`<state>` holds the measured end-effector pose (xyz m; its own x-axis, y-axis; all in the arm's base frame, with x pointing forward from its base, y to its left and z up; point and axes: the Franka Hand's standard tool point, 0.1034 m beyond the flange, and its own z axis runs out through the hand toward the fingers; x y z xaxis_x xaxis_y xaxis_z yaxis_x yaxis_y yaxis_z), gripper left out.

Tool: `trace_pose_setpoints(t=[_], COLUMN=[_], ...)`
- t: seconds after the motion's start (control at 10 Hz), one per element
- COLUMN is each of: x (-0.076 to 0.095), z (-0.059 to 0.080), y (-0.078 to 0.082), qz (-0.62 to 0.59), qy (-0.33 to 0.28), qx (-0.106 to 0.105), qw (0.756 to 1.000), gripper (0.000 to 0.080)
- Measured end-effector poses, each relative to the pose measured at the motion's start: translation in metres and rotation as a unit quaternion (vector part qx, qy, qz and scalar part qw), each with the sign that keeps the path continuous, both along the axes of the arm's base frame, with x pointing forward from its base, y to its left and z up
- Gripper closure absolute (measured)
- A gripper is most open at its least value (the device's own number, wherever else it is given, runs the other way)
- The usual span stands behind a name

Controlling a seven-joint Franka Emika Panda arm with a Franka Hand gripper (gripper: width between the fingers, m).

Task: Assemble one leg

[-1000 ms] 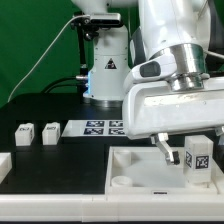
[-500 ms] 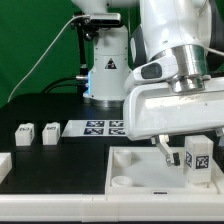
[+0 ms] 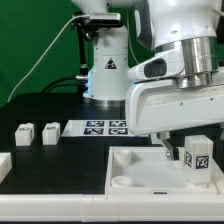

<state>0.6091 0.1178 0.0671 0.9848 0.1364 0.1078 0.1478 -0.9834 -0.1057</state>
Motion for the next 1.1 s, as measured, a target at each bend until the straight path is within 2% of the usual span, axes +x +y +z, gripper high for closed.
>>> trace_pose_setpoints(t=[0.1,0.2,0.5,0.7,0.8,0.9,1.0,1.1], x=[0.005,0.014,0.024,0.026,0.025,0.025,0.025,0.025], z=[0.008,0.012,0.020,0.018,0.017,0.017,0.015,0.015], y=[0.001,0.001,-0.002,-0.005,-0.004,-0.003,-0.003,-0.004], qz=[0.004,0.002,0.002,0.005,0.006,0.013,0.017,0.017], qy=[0.039,0.033,0.033,0.027,0.027,0.023,0.022,0.022], qx=[0.000,0.001,0.001,0.000,0.000,0.000,-0.001,-0.001], qw=[0.999,0.999,0.999,1.000,1.000,1.000,1.000,1.000], gripper=[0.0150,0.0150,0.0150,0.0150,0.0275,0.0275,0.0414,0.0505])
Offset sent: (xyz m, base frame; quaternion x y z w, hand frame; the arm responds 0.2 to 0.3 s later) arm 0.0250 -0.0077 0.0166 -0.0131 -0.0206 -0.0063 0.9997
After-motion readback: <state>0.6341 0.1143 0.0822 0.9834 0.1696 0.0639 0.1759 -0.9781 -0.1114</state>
